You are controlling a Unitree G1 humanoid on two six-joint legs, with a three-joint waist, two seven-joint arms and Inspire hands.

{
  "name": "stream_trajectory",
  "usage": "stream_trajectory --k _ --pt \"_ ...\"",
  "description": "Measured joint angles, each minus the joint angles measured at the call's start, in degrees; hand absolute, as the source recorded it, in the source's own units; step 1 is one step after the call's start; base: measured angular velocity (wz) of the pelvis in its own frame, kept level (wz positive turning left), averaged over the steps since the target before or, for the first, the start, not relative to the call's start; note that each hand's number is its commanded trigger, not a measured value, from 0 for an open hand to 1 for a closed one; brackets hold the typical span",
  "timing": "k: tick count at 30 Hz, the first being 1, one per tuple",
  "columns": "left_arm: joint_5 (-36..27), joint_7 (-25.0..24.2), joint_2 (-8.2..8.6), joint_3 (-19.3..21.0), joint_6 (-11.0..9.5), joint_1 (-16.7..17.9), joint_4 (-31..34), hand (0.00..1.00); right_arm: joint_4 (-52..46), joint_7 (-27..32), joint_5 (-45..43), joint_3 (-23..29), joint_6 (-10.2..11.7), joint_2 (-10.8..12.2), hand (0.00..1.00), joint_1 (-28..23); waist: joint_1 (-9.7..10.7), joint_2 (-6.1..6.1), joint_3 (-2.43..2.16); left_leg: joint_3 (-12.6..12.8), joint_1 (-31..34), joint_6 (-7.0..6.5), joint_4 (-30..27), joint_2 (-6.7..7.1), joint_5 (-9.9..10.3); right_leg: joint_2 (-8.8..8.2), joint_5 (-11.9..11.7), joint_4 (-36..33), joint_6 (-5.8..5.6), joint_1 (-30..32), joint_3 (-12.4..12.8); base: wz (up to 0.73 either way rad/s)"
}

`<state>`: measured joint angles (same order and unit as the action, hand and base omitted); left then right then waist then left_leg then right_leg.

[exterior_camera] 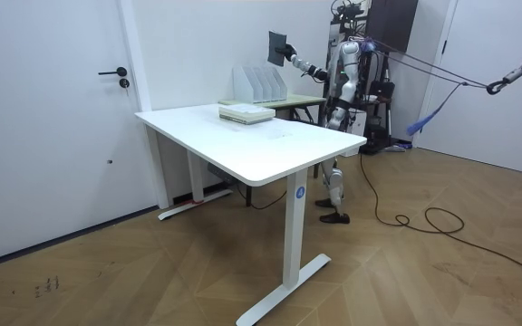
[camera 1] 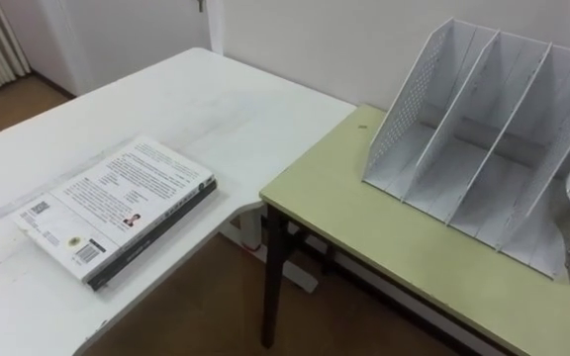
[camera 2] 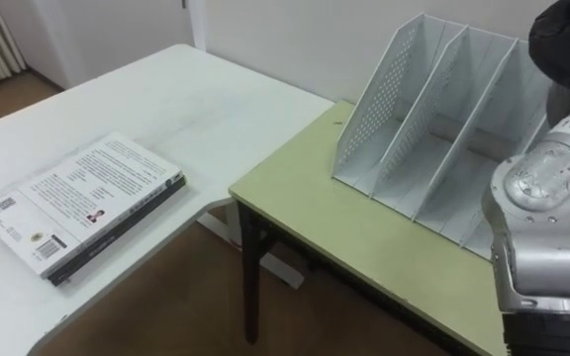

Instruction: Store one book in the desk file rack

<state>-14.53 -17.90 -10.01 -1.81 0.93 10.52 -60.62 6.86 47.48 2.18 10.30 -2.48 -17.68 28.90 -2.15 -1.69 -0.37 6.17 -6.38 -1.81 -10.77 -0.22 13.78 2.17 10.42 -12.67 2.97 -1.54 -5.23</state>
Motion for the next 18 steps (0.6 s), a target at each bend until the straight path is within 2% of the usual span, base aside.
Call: stream_trajectory --k 10,18 --pt "0.01 -0.16 -0.03 0.28 1.2 -0.3 -0.08 0.0 3.85 -0.24 1.9 -0.01 -0.06 -0.26 1.0 0.37 -0.08 0.02 -0.06 -0.19 0.62 0.01 -0.07 0.02 -0.03 -0.07 -0.01 -0.1 0.02 0.46 -0.44 0.01" --pt "0.05 -0.94 -0.09 0.46 1.24 -0.55 -0.13 0.0 4.19 -2.31 2.15 0.04 -0.07 -0.87 1.0 0.38 -0.85 -0.14 0.03 -0.25 0.67 0.03 0.07 -0.04 -0.04 -0.13 -0.04 -0.07 0.06 0.39 -1.55 0.0"
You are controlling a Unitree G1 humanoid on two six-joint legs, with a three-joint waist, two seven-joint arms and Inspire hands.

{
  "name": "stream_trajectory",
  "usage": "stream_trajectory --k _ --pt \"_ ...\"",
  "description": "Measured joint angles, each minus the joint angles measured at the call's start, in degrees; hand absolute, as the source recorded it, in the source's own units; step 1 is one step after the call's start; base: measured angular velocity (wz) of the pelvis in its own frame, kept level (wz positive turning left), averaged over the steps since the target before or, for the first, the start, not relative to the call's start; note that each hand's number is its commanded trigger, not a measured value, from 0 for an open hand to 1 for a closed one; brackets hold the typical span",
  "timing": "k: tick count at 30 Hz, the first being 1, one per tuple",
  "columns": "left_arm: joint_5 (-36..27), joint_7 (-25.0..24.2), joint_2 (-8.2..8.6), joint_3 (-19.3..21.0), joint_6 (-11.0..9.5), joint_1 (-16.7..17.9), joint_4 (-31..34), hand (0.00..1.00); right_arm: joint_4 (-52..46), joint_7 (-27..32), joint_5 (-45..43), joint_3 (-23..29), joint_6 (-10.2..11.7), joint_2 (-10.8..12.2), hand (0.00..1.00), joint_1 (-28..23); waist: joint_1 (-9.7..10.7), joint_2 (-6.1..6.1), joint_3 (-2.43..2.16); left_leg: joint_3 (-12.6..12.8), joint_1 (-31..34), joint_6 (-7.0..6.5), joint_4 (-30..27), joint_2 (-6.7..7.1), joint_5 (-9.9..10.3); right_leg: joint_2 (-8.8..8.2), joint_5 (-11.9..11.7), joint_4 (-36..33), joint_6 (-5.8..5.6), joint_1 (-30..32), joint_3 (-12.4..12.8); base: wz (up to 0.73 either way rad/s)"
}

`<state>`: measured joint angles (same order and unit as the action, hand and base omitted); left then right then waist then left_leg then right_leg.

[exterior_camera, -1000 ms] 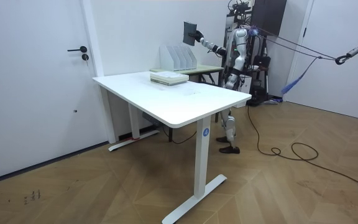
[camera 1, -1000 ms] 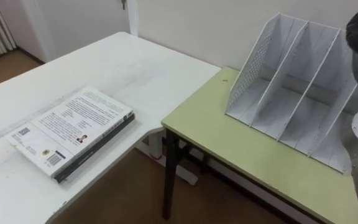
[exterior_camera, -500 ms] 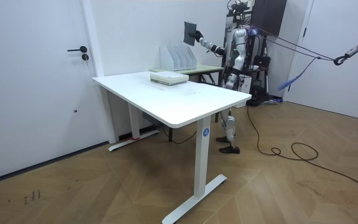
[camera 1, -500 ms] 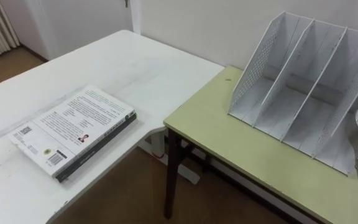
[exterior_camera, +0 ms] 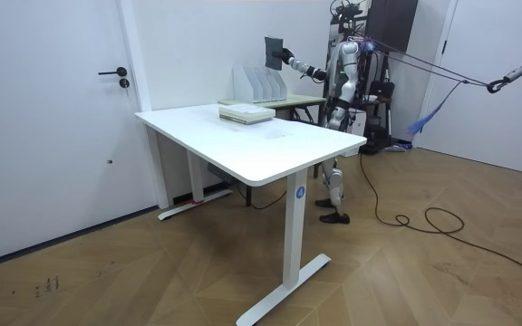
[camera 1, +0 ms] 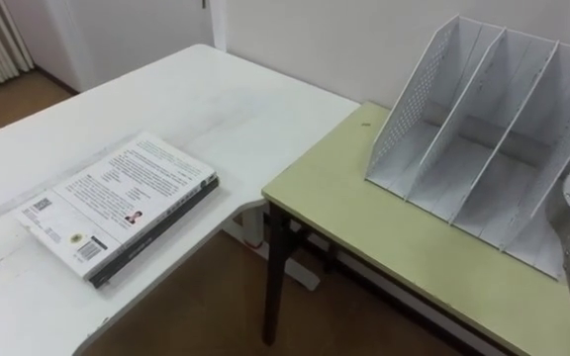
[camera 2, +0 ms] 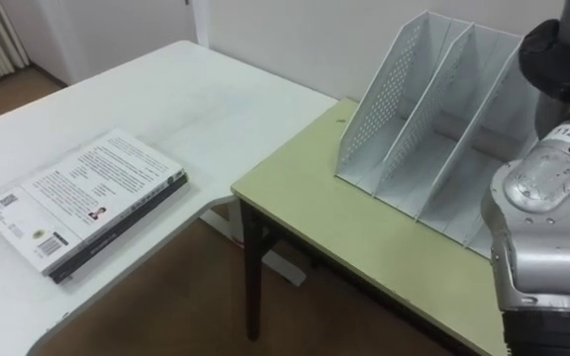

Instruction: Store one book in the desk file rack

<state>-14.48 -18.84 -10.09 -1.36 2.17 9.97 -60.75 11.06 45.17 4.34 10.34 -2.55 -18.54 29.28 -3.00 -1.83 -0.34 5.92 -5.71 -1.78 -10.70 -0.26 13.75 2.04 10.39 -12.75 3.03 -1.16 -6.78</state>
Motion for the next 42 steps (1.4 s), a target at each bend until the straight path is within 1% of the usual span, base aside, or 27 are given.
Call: stream_trajectory --k 3,5,9,12,14,16,19,21,27,28,32,38,39,40,41,42 --pt "-0.21 -0.53 -0.25 0.1 -0.04 -0.12 0.01 0.0 3.05 -0.63 0.91 0.03 0.01 -1.52 1.0 1.8 -0.34 -0.46 0.2 -0.06 -0.02 0.0 -0.02 0.01 0.0 -0.05 0.0 -0.01 0.01 0.07 -0.19 0.0" --pt "-0.47 -0.93 -0.41 0.1 -0.04 -0.12 0.03 0.0 5.84 -0.74 2.85 0.41 -0.06 -2.12 1.0 4.37 -0.34 -0.87 0.34 -0.2 0.0 0.0 -0.09 0.03 0.0 -0.06 -0.02 0.0 0.03 0.11 -0.27 0.0" --pt "-0.54 -1.02 -0.63 0.13 0.03 -0.13 0.1 0.0 6.75 -0.77 5.68 0.47 -0.06 -2.84 1.0 6.29 -0.47 -1.28 0.23 -0.45 0.03 0.0 -0.13 0.04 0.0 -0.05 -0.02 0.09 0.03 0.08 -0.41 0.02" --pt "-0.47 -0.85 -0.77 0.11 0.35 -0.31 0.13 0.0 8.49 -1.43 9.02 0.27 -0.08 -4.36 1.0 8.09 -0.58 -1.32 0.2 -0.77 0.04 0.0 -0.13 0.09 0.0 -0.11 -0.02 0.1 0.04 0.02 -0.55 0.02" --pt "-0.44 -0.73 -0.81 0.11 0.8 -0.39 0.24 0.0 10.91 -2.09 10.25 -0.03 -0.63 -5.53 1.0 9.63 -0.54 -1.31 0.19 -1.24 0.08 0.0 -0.13 0.13 0.0 -0.19 -0.02 0.1 0.04 -0.06 -0.87 0.07" --pt "-0.44 -0.66 -0.81 0.18 1.7 -0.38 0.65 0.0 12.03 -3.27 11.21 -0.03 -1.95 -6.62 1.0 10.18 -0.55 -1.23 0.13 -1.57 0.21 0.0 -0.13 0.13 -0.01 -0.21 -0.02 0.11 0.04 -0.16 -1.22 0.07" --pt "-0.44 -0.36 -0.84 0.17 2.68 -0.38 1.2 0.0 13.8 -4.48 11.6 -0.06 -3.03 -6.65 1.0 10.17 -0.45 -1.23 0.09 -1.92 0.1 0.09 -0.14 0.11 -0.06 -0.16 -0.03 0.13 0.05 -0.54 -1.34 0.0" --pt "-0.46 -0.35 -0.88 0.16 2.94 -0.38 1.34 0.0 15.24 -5.0 12.81 -0.05 -3.42 -6.67 1.0 10.18 -0.45 -1.23 0.05 -1.94 0.1 0.12 -0.16 0.1 -0.08 -0.15 -0.03 0.13 0.06 -0.54 -1.33 0.0" --pt "-0.43 -0.48 -1.04 0.66 4.14 -0.36 1.4 0.0 20.65 -7.36 13.79 0.0 -6.03 -6.76 1.0 10.18 -0.2 -1.31 -0.07 -2.22 0.63 0.14 -0.68 0.16 -0.09 -0.29 -0.07 0.1 0.12 -0.35 -1.74 0.02" --pt "-0.44 -0.47 -1.06 0.67 4.26 -0.37 1.43 0.0 21.5 -7.74 14.37 -0.04 -6.29 -7.04 1.0 10.18 -0.24 -1.31 -0.17 -2.35 0.79 0.13 -0.7 0.17 -0.1 -0.33 -0.09 0.09 0.15 -0.23 -1.89 0.05" --pt "-0.45 -0.47 -1.38 0.6 4.39 -0.36 1.39 0.0 24.46 -8.59 16.3 -0.1 -6.34 -7.56 1.0 10.18 -0.37 -1.53 -0.44 -2.91 0.86 0.25 -0.72 0.17 -0.24 -0.39 -0.15 0.09 0.25 -0.28 -2.52 0.06" --pt "-0.62 -0.31 -1.59 0.6 4.63 -0.2 1.61 0.0 24.71 -8.27 17.44 -0.61 -6.34 -7.56 1.0 10.14 -0.41 -1.48 -0.38 -2.83 0.03 0.42 -0.61 0.07 -0.36 -0.29 -0.23 0.26 0.39 -0.88 -2.7 0.01" --pt "-0.68 -0.26 -1.61 0.59 4.67 -0.18 1.63 0.0 24.71 -8.13 17.44 -0.68 -6.34 -7.56 0.69 10.14 -0.4 -1.48 -0.38 -2.83 -0.02 0.42 -0.63 0.07 -0.36 -0.29 -0.23 0.27 0.39 -0.88 -2.7 0.0" --pt "-0.84 -0.15 -1.69 0.59 4.82 -0.18 1.63 0.0 24.71 -7.65 17.44 -0.74 -6.34 -7.56 0.59 10.14 -0.4 -1.48 -0.37 -2.82 -0.03 0.43 -0.64 0.07 -0.37 -0.29 -0.26 0.26 0.44 -0.87 -2.69 0.0" --pt "-1.12 -0.06 -1.75 0.6 4.87 -0.18 1.52 0.0 24.71 -7.03 17.44 -0.79 -6.34 -7.56 0.0 10.11 -0.42 -1.48 -0.3 -2.82 -0.02 0.45 -0.66 0.09 -0.39 -0.29 -0.29 0.26 0.5 -0.86 -2.67 0.0" --pt "-1.13 -0.05 -1.79 0.6 4.88 -0.18 1.38 0.0 24.72 -6.74 17.43 -0.81 -6.34 -7.56 0.0 10.08 -0.42 -1.49 -0.28 -2.82 -0.02 0.46 -0.66 0.1 -0.4 -0.28 -0.3 0.25 0.51 -0.86 -2.68 0.0"
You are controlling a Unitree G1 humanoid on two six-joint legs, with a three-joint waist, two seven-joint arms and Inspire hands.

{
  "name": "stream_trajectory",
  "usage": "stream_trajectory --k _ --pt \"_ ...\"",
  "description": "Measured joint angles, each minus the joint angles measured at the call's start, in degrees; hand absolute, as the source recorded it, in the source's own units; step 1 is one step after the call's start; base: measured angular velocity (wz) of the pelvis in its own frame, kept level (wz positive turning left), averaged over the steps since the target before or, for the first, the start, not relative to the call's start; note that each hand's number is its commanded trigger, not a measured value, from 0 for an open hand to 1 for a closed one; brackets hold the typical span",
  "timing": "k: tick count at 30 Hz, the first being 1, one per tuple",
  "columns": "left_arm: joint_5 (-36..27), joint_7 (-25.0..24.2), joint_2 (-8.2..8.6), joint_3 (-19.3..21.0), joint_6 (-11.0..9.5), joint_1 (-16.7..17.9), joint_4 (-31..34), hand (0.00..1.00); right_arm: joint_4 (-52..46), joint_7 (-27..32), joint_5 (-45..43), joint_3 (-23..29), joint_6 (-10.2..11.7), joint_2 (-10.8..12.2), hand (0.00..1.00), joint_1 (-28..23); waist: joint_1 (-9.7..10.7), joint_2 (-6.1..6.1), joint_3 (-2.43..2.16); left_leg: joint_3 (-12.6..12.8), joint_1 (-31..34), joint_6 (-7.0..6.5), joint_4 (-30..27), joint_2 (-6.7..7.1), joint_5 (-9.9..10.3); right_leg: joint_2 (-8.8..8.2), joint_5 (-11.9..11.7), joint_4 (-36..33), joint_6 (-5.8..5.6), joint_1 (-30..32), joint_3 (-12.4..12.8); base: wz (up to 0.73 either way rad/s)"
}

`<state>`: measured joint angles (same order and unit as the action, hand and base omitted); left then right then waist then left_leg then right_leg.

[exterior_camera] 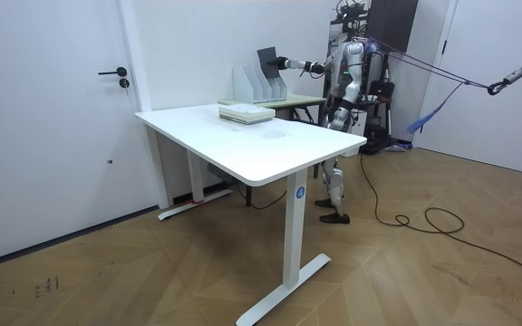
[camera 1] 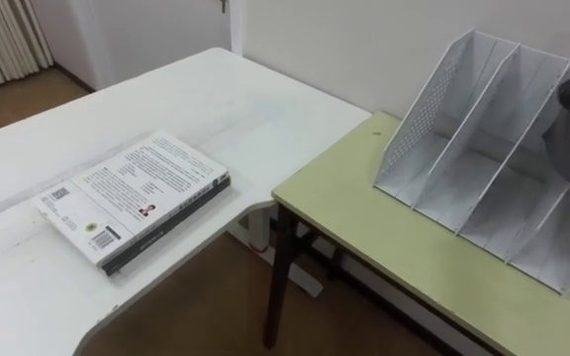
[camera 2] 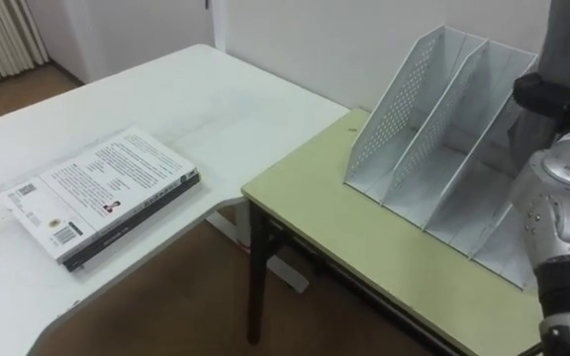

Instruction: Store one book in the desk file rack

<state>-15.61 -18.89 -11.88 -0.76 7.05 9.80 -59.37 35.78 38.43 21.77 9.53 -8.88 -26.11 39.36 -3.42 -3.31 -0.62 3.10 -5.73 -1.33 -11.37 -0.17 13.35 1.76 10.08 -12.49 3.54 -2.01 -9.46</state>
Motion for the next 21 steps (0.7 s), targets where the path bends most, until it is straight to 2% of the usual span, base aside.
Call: stream_trajectory --k 9,21 --pt "-0.52 1.68 -1.66 0.0 0.03 0.12 -0.32 0.0 0.94 3.03 -0.03 -0.58 0.06 0.0 0.0 -0.04 -0.01 -0.11 0.12 0.01 0.0 0.14 0.13 -0.13 -0.12 0.26 -0.19 0.84 0.19 -0.3 0.0 0.0" --pt "-0.51 2.46 -2.04 -0.09 0.08 0.13 -0.32 0.02 1.48 3.98 -0.05 -1.55 0.71 -0.03 0.0 -0.03 -0.02 -0.06 0.14 0.0 0.13 0.14 0.68 -0.13 -0.12 0.27 -0.19 0.85 0.19 -0.16 0.01 0.0"
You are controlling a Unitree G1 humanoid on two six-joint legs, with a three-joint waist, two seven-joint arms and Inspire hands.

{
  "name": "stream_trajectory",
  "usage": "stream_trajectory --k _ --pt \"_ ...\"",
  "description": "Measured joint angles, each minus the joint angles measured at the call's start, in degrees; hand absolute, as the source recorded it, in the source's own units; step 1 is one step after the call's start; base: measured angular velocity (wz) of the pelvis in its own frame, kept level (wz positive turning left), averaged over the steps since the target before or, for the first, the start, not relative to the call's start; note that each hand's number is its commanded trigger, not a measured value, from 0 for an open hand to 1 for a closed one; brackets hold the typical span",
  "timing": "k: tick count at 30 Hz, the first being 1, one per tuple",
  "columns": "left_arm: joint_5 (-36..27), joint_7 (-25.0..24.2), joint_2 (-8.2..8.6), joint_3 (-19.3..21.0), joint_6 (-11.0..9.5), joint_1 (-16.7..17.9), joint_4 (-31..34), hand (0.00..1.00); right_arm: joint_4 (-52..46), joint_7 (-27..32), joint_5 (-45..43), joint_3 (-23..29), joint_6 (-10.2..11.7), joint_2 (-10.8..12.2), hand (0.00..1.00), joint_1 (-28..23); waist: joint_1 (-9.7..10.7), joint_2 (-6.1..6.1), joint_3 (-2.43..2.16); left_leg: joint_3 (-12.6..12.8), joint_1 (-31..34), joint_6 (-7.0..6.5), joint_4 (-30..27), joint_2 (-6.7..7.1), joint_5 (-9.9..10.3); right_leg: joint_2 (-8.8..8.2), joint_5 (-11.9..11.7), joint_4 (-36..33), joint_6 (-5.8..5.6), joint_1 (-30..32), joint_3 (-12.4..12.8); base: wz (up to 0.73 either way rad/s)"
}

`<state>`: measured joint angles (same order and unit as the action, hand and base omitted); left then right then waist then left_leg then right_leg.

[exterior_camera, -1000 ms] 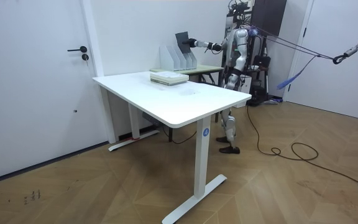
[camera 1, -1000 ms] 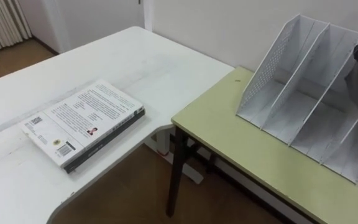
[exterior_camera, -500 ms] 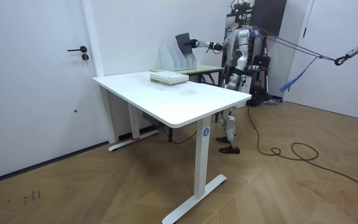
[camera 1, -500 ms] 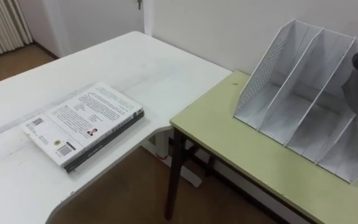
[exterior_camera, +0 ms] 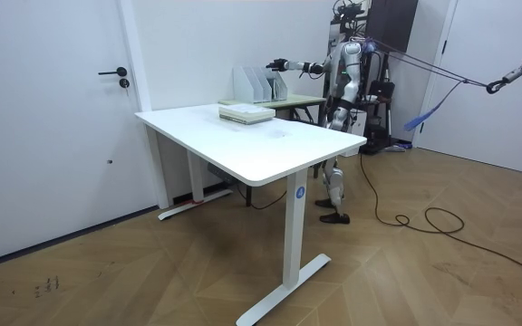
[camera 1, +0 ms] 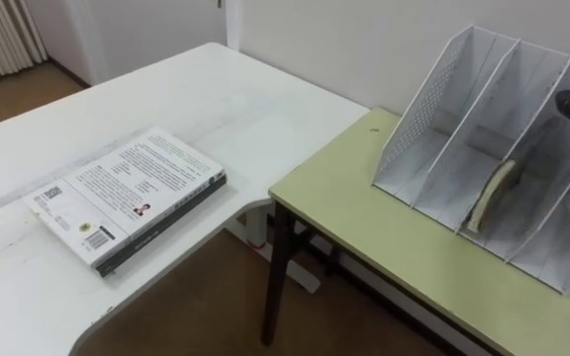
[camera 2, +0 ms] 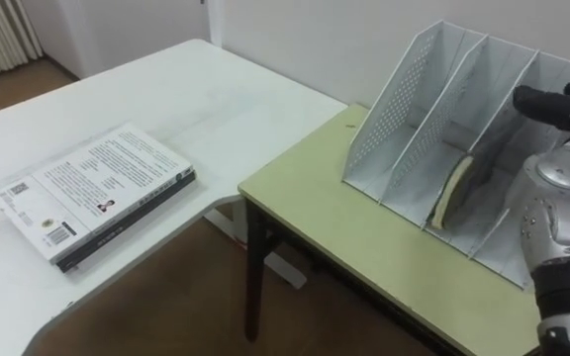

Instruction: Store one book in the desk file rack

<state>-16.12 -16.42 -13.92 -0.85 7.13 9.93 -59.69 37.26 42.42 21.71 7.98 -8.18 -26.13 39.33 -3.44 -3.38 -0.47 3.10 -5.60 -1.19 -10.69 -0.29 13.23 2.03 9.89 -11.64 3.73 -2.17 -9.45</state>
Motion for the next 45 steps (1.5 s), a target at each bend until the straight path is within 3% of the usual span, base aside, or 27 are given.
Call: stream_trajectory --k 16,21,29,38,45 --pt "0.03 0.06 -0.15 0.07 -0.01 0.21 0.02 0.0 -0.1 0.69 -1.87 -0.01 0.1 0.0 0.0 0.0 -0.03 0.28 -0.18 0.0 -0.06 0.0 -0.13 0.0 0.0 0.01 -0.02 -0.06 0.02 -0.09 -0.01 0.0" --pt "0.06 0.0 -0.26 0.0 -0.07 0.21 0.02 0.0 -0.61 0.73 -2.04 -0.43 0.72 -0.04 0.0 0.01 -0.18 0.45 -0.27 0.02 -0.01 0.0 -0.16 0.0 0.0 -0.01 -0.03 -0.25 0.03 0.06 0.02 0.0" --pt "0.05 -1.41 -0.52 -1.03 -1.39 0.18 -0.18 0.0 -9.62 -0.82 -3.93 -2.42 2.97 -0.03 0.0 0.01 -0.24 0.9 -0.22 0.02 -0.09 0.01 -0.55 -0.01 -0.03 -0.06 -0.04 -0.42 0.06 0.12 0.05 0.0" --pt "0.03 -1.5 -0.6 -0.36 -2.36 0.07 -0.46 0.0 -27.86 -13.34 -2.12 -4.72 3.38 -0.02 0.0 -3.75 -0.19 0.21 0.29 0.22 -0.17 0.02 -0.41 -0.08 -0.04 -0.04 -0.05 -0.01 0.08 0.18 1.04 -0.01" --pt "-0.43 -1.74 -0.61 0.24 -2.6 -0.11 -0.85 0.0 -36.3 -35.32 10.52 -9.71 2.45 0.02 0.0 -8.99 -0.95 0.11 0.35 1.05 -0.02 0.05 -0.13 -0.71 -0.01 -0.11 -0.26 0.06 0.16 0.21 1.45 -0.05"
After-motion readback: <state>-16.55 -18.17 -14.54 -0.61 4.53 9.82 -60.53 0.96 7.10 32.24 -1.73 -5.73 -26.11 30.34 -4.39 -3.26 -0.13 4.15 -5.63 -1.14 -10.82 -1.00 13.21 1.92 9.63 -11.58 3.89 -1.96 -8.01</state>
